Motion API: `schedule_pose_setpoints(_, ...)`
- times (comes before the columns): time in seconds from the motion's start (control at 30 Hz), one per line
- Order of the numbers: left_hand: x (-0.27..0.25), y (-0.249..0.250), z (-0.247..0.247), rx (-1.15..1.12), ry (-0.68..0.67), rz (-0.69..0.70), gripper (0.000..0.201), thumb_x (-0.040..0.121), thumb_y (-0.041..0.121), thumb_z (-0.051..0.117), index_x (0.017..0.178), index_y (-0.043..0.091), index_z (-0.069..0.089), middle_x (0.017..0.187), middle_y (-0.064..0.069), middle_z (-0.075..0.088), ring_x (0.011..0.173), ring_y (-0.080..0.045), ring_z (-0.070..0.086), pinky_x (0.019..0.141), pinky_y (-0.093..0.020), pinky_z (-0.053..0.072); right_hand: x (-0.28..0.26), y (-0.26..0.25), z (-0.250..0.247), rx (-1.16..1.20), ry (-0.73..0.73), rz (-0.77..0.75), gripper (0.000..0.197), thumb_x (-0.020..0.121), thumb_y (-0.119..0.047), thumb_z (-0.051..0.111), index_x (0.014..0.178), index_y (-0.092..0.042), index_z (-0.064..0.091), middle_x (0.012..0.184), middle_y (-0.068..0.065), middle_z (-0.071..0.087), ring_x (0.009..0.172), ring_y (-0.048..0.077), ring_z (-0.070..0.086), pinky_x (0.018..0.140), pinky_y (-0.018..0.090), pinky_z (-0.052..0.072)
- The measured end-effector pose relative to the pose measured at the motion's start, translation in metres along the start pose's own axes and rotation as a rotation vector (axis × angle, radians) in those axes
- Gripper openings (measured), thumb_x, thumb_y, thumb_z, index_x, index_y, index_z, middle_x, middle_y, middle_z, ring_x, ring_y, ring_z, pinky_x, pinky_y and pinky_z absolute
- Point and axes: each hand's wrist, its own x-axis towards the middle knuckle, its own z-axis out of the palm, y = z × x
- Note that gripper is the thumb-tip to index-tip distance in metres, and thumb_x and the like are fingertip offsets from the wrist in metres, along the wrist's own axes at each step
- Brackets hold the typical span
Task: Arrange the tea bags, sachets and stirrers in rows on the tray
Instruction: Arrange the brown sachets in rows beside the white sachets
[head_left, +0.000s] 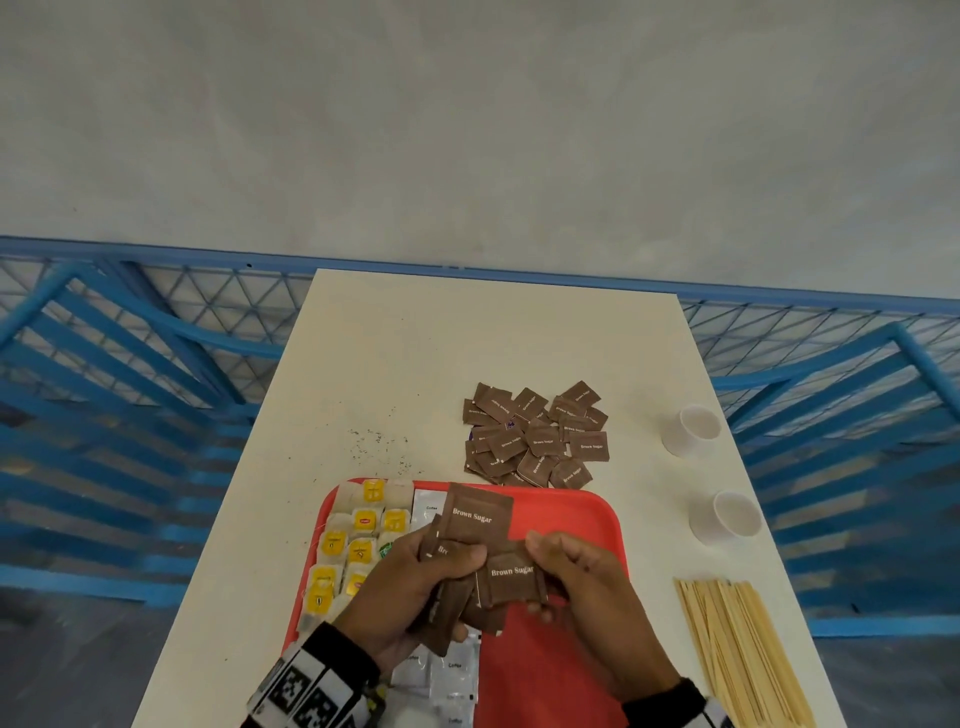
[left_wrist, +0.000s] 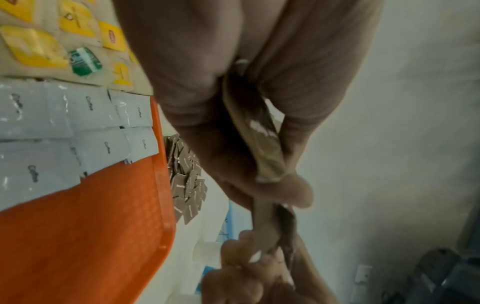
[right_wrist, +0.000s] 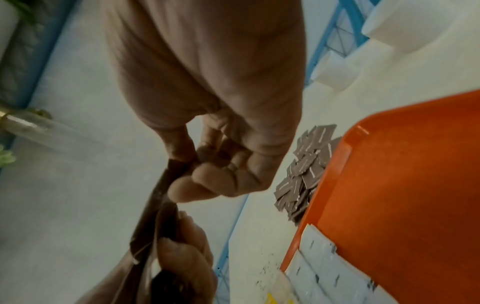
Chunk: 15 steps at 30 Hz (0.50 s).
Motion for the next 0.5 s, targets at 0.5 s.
schedule_pose_setpoints(0.5, -0.004, -0.007, -0.002, 0.096, 0.035, -0.049, 0.043, 0.078, 0.022, 0.081, 0.112, 0.004, 0.063, 0.097, -0.032, 0.07, 0.076, -0.053, 0.067, 0.043, -0.03, 0.054, 0.005, -0.02, -0.014, -0.141, 0.054, -0.168, 0.015, 0.088, -0.024, 0.068, 0.08, -0.012, 0.071, 0.068, 0.004, 0.064, 0.06, 0.014, 0.049, 0.055, 0.02, 0.041)
